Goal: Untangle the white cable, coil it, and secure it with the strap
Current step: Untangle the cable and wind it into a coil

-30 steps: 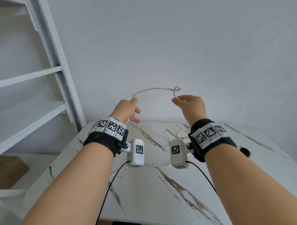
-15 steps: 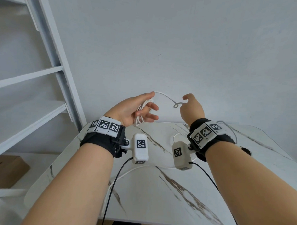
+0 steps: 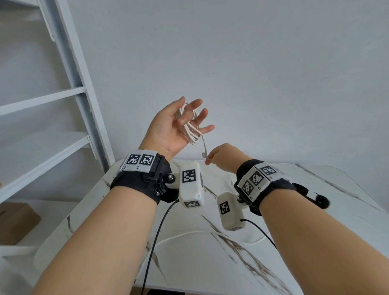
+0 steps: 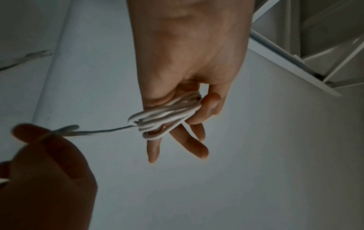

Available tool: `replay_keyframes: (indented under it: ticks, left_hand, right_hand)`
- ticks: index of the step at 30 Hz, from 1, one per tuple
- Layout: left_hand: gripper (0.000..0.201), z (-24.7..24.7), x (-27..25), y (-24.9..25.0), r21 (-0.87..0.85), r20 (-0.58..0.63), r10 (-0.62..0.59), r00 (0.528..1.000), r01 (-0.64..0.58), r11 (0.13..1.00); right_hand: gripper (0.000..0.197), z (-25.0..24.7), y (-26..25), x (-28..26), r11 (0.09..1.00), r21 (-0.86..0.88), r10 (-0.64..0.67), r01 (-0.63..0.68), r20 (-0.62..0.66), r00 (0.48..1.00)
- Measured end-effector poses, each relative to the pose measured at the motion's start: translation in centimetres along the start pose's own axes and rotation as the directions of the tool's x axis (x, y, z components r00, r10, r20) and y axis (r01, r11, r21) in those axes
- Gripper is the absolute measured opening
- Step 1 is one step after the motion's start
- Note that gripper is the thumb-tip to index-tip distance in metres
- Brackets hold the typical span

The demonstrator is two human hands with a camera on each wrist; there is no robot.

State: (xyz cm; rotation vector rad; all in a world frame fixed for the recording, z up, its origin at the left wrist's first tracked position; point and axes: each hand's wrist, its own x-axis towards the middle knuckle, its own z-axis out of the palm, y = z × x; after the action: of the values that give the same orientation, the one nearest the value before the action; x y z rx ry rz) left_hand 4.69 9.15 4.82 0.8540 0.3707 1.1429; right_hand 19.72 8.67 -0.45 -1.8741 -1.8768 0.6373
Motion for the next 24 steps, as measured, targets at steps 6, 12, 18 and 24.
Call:
replay_keyframes:
  ticks: [6, 12, 18, 24]
  left_hand:
    - [0.034, -1.0, 0.6, 0.4, -0.01, -0.117, 0.079, 0.99, -0.081, 0.997]
    - [0.02, -2.0, 1.2, -0.1, 0.355, -0.233, 0.226, 0.946, -0.134, 0.925]
    - [0.023, -2.7, 1.6, -0.3, 0.768, -0.209, 0.429, 0.879, -0.124, 0.628]
    - [0.025, -2.9, 1.4, -0.8, 0.963, -0.082, 0.48, 0.873, -0.055, 0.263]
  right_hand:
    - [0.016, 0.1, -1.2, -1.7, 0.996, 0.026, -0.085, 0.082, 0.198, 0.977]
    - [0.013, 0.1, -1.8, -2.1, 0.981, 0.088, -0.187, 0.171, 0.232, 0.955]
    - [0.016, -0.3, -0.5, -2.1, 0.968, 0.154, -0.225, 0.198, 0.186, 0.956]
    - [0.013, -1.3, 0.1, -2.1, 0.958, 0.171, -0.247, 0.229, 0.095, 0.964]
